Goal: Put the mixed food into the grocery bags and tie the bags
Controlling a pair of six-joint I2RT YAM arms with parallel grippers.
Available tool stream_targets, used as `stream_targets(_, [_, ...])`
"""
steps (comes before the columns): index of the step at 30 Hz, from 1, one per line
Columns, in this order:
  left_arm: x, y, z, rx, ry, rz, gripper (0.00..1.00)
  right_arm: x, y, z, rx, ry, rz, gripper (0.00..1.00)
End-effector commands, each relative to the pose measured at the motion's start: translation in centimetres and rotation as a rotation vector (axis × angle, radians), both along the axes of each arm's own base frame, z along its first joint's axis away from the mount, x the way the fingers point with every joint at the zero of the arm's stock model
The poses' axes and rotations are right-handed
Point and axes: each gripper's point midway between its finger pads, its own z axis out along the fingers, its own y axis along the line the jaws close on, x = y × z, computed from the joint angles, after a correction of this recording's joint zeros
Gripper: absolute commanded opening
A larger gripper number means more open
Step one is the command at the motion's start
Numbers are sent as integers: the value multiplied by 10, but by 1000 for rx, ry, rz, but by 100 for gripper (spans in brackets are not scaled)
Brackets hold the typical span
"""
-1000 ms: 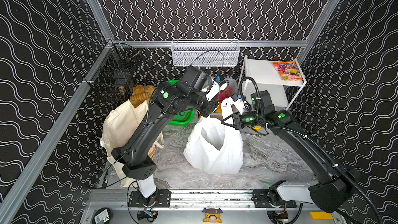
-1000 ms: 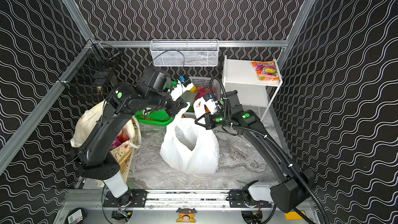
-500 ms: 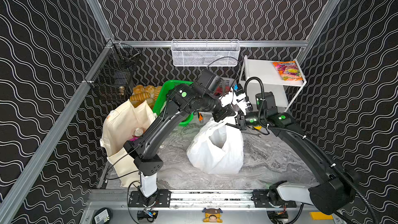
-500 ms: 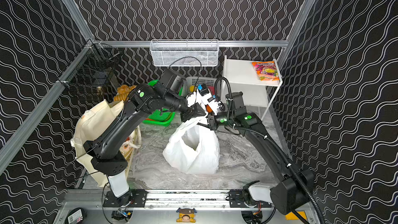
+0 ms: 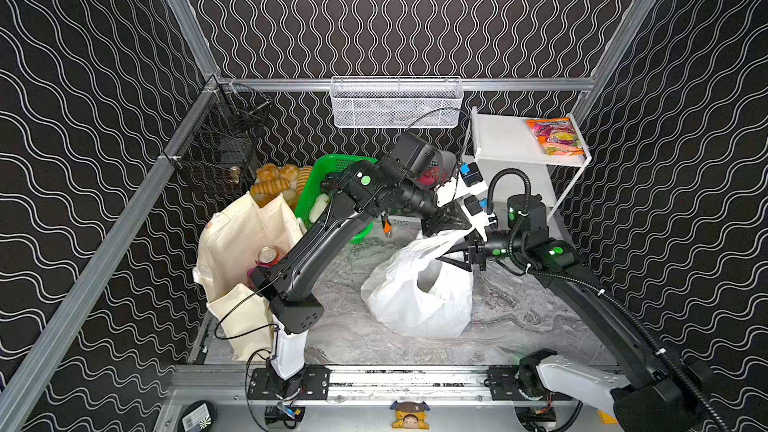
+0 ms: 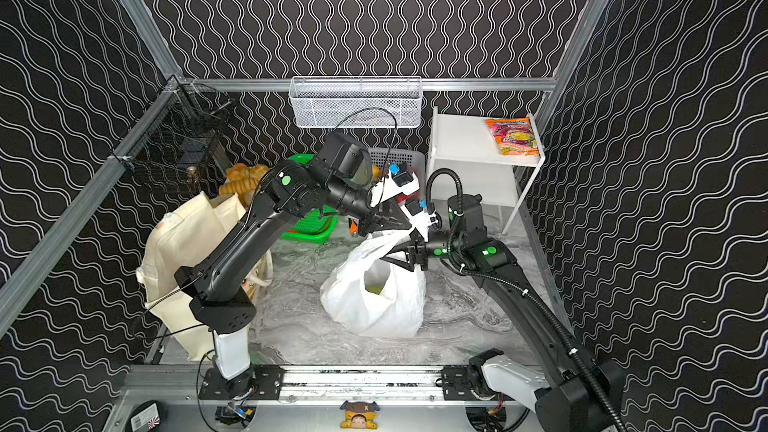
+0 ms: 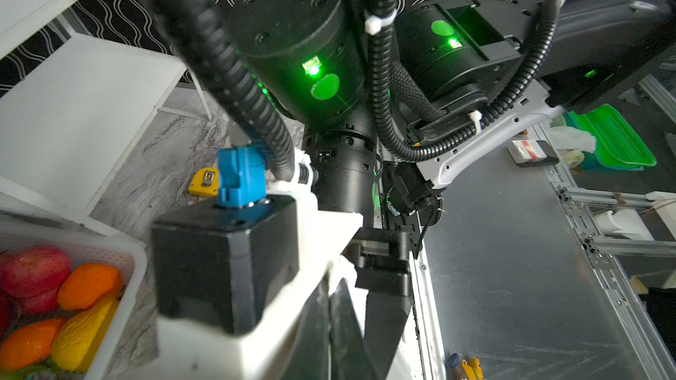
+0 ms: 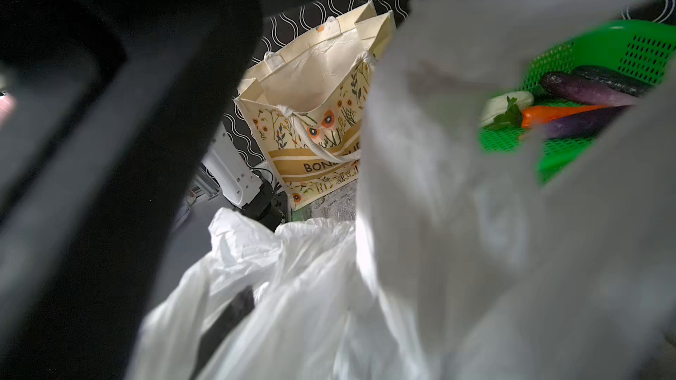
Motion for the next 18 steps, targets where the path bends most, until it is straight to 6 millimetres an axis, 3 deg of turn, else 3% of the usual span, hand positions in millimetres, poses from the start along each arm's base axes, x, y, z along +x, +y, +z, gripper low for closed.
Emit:
stream_targets(1, [0,-5,5,-34,-9,-28,0,-15,1,10,52,-101,104,69])
stream_targets(7, [2,-6,2,-27,-7,-18,0,-24,-1,4,57,-89,164,79])
stream_targets(12, [4,-3,-1,-14,-16,-7,0,-35,-2,10,100,-68,228,86])
stream_targets(15, [2,-5,-3,-15,1,-15,0,-29,0,21,127,-69,207,88])
stream_targets(16, [1,-5,-3,-18,11,-20,0,-24,1,13,129,-23,176,88])
stream_targets(18, [-1,-6,-4,-22,27,-30,0,-19,2,17,167,-18,151,85])
